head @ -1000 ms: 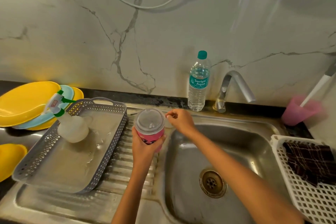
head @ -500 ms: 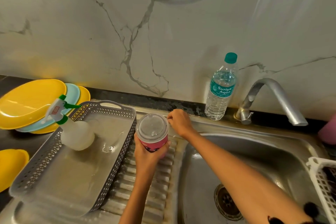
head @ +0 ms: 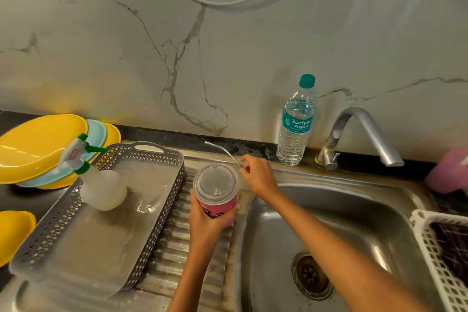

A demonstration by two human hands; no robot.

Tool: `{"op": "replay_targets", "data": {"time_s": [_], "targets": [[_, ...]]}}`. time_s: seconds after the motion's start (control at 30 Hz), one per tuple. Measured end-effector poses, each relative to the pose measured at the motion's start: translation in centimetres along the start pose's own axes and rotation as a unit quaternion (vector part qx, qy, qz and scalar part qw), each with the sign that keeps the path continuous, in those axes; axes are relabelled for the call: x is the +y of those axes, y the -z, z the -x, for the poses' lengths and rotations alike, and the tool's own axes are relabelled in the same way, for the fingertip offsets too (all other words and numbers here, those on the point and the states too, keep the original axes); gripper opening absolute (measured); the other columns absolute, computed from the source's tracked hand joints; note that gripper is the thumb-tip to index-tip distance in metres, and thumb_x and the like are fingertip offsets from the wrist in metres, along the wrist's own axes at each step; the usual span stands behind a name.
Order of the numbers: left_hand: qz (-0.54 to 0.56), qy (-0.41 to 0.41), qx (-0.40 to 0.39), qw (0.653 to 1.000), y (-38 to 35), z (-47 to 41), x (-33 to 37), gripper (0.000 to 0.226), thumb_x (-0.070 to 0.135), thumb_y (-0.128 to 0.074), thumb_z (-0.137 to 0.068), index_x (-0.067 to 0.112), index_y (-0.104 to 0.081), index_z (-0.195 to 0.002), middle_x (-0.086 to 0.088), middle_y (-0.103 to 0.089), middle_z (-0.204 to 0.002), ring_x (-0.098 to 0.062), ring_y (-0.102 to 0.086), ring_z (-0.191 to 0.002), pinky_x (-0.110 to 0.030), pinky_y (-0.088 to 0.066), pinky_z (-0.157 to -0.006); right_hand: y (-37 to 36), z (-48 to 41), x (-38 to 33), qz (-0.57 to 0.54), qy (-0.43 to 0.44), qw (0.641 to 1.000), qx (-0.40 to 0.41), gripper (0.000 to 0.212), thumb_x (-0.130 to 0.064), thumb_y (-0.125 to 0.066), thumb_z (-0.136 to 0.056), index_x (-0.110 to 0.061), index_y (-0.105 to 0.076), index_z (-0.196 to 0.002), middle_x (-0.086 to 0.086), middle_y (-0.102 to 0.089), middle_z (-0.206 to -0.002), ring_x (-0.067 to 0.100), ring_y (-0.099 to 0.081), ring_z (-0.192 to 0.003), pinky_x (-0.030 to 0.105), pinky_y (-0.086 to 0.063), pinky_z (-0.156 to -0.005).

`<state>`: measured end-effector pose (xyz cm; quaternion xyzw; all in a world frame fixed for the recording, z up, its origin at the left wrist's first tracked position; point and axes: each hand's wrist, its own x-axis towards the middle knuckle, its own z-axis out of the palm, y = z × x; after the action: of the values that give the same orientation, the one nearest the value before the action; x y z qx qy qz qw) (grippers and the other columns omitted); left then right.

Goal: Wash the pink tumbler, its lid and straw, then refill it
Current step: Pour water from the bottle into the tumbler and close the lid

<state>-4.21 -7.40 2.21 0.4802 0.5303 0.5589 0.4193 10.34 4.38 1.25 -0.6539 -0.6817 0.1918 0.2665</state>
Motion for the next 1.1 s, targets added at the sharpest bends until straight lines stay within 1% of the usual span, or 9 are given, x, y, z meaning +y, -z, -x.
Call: {"op": "replay_targets", "data": {"time_s": [0.07, 0.13, 0.2, 0.3, 0.4, 0.57, 0.77, 0.9, 1.1], "targets": [[-0.002, -0.002, -0.02, 1.0, -0.2, 0.7, 0.1, 0.09, 0.02, -0.091, -0.056, 0.028, -0.046, -0.134, 0.012, -0.064, -0.12, -0.008, -0.062, -0.113, -0.023, -0.05, -0.093, 3.1, 1.9, -0.1, -0.084, -0.025, 0.995, 0.037, 0.027, -0.011, -0.068, -0.087, -0.012, -0.069, -0.114, 0.006, -0.073, -0.092, 0.013, -0.065, -0.078, 0.029, -0.055, -0.081], [-0.002, 0.001, -0.04, 0.999, -0.5, 1.7, 0.4, 0.097, 0.027, -0.092, -0.052, 0.024, -0.044, -0.137, 0.014, -0.063, -0.121, -0.006, -0.061, -0.114, -0.018, -0.049, -0.093, 6.7, 4.4, -0.3, -0.159, -0.034, 0.984, 0.076, 0.021, -0.012, -0.069, -0.087, -0.013, -0.07, -0.108, 0.001, -0.072, -0.091, 0.001, -0.062, -0.075, 0.013, -0.052, -0.075], [-0.004, 0.003, -0.061, 0.998, -1.0, 2.7, 0.7, 0.098, 0.023, -0.094, -0.053, 0.026, -0.043, -0.136, 0.016, -0.063, -0.122, -0.005, -0.06, -0.115, -0.015, -0.049, -0.092, 10.1, 7.0, -0.7, -0.231, -0.035, 0.966, 0.11, 0.016, -0.012, -0.07, -0.087, -0.018, -0.067, -0.1, -0.006, -0.069, -0.088, -0.006, -0.063, -0.076, 0.007, -0.049, -0.071], [-0.011, 0.001, -0.092, 0.996, -2.1, 4.4, 1.1, 0.09, 0.017, -0.094, -0.056, 0.034, -0.045, -0.13, 0.02, -0.063, -0.119, -0.002, -0.06, -0.113, -0.013, -0.048, -0.09, 14.9, 11.2, -1.5, -0.312, -0.02, 0.935, 0.167, 0.017, -0.01, -0.074, -0.084, -0.02, -0.066, -0.095, -0.008, -0.07, -0.086, -0.001, -0.067, -0.08, 0.012, -0.052, -0.074], [-0.017, 0.01, -0.121, 0.992, -3.3, 6.1, 1.1, 0.089, 0.013, -0.094, -0.059, 0.031, -0.046, -0.132, 0.012, -0.064, -0.121, -0.006, -0.06, -0.114, -0.021, -0.049, -0.094, 17.9, 13.8, -2.2, -0.358, 0.002, 0.918, 0.173, 0.022, -0.006, -0.072, -0.084, -0.013, -0.062, -0.102, 0.001, -0.074, -0.088, 0.01, -0.072, -0.084, 0.025, -0.057, -0.081], [-0.017, 0.001, -0.152, 0.988, -5.7, 8.8, 1.7, 0.082, 0.0, -0.09, -0.062, 0.032, -0.047, -0.124, 0.008, -0.061, -0.119, 0.007, -0.06, -0.105, -0.008, -0.047, -0.079, 20.1, 16.2, -3.0, -0.349, 0.039, 0.926, 0.14, 0.022, -0.006, -0.068, -0.088, -0.011, -0.058, -0.107, 0.003, -0.075, -0.09, 0.014, -0.072, -0.089, 0.033, -0.057, -0.085], [-0.029, -0.009, -0.166, 0.986, -6.9, 10.3, 1.1, 0.084, 0.014, -0.095, -0.059, 0.028, -0.049, -0.129, 0.012, -0.065, -0.117, -0.008, -0.062, -0.111, -0.026, -0.051, -0.094, 20.6, 17.8, -3.0, -0.301, 0.057, 0.943, 0.13, 0.021, -0.006, -0.069, -0.087, -0.013, -0.06, -0.104, -0.002, -0.073, -0.088, 0.007, -0.071, -0.086, 0.021, -0.056, -0.081], [-0.03, -0.01, -0.169, 0.985, -7.5, 10.6, 1.4, 0.085, 0.016, -0.094, -0.059, 0.035, -0.047, -0.127, 0.021, -0.064, -0.116, -0.004, -0.061, -0.111, -0.022, -0.05, -0.092, 20.3, 18.2, -2.6, -0.269, 0.046, 0.954, 0.124, 0.021, -0.009, -0.07, -0.086, -0.019, -0.061, -0.102, -0.006, -0.072, -0.087, 0.002, -0.069, -0.084, 0.013, -0.053, -0.077], [-0.035, -0.006, -0.169, 0.985, -8.1, 10.8, 1.5, 0.085, 0.011, -0.094, -0.06, 0.037, -0.047, -0.126, 0.019, -0.065, -0.116, -0.002, -0.062, -0.11, -0.019, -0.051, -0.088, 19.1, 18.3, -1.8, -0.2, 0.037, 0.978, 0.041, 0.016, -0.012, -0.068, -0.089, -0.02, -0.065, -0.103, -0.007, -0.072, -0.092, -0.004, -0.066, -0.087, 0.007, -0.049, -0.078]]}}
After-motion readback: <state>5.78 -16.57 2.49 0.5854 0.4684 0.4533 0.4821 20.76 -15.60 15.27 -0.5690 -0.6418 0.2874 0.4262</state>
